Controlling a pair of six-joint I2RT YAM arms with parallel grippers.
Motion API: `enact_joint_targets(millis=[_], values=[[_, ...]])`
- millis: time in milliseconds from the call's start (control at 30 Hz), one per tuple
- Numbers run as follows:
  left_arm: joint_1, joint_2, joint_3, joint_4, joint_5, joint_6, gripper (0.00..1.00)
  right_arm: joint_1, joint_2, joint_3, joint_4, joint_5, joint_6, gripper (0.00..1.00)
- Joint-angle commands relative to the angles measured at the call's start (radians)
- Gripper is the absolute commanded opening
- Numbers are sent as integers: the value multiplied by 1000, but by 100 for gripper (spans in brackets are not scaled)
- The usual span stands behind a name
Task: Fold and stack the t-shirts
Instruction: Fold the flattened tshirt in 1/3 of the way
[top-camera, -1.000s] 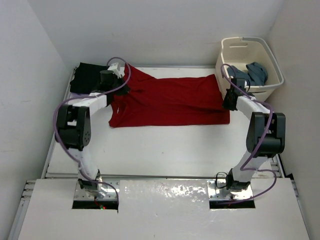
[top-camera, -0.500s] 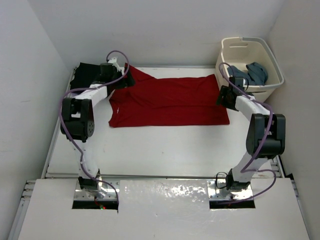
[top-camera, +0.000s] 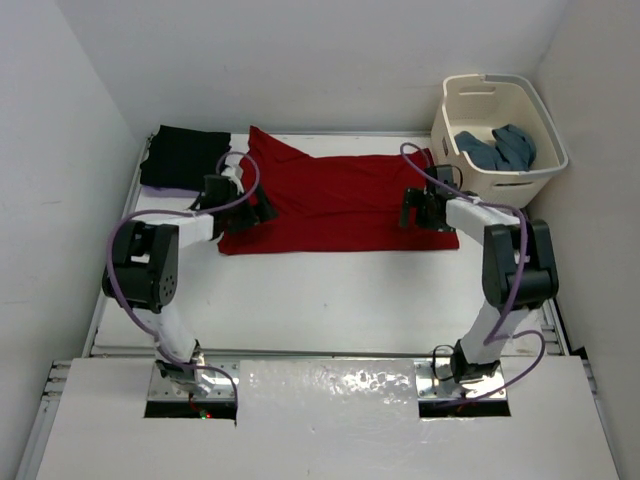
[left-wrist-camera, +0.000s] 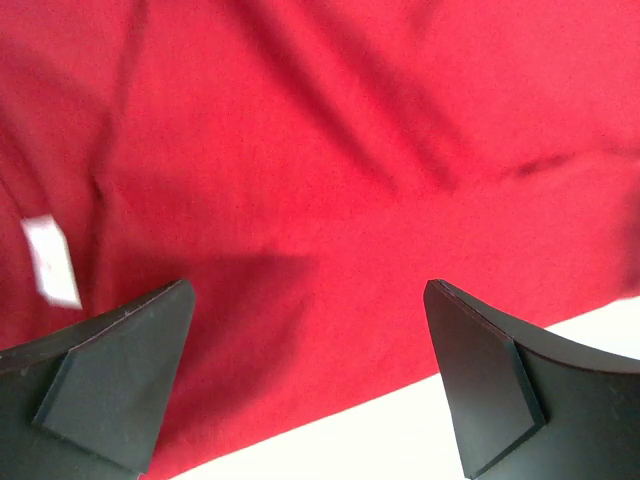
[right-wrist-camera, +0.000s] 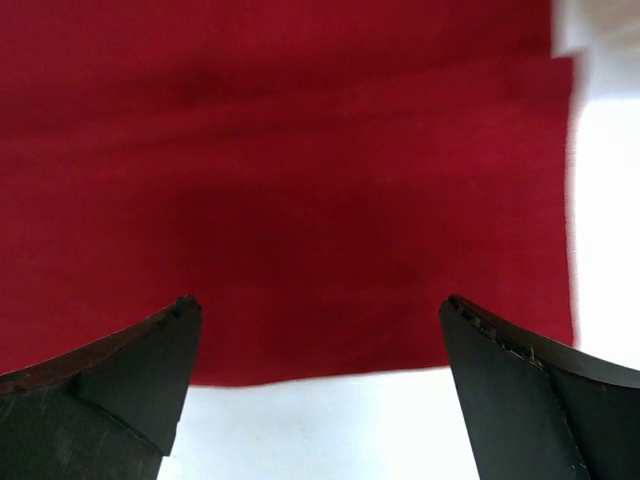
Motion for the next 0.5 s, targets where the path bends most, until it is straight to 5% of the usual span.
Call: enact_joint_targets(millis=[0,200,467], values=[[-15,17,-69,76,29,-53,100,0,70,41,19,-29,9,99],[-15,6,-181,50,-44,-65,100,0,124,-32,14,-13,16,99],[-15,-156,-416,-188,-130,-238,100,0,-61,-316,41,-41,46,99]])
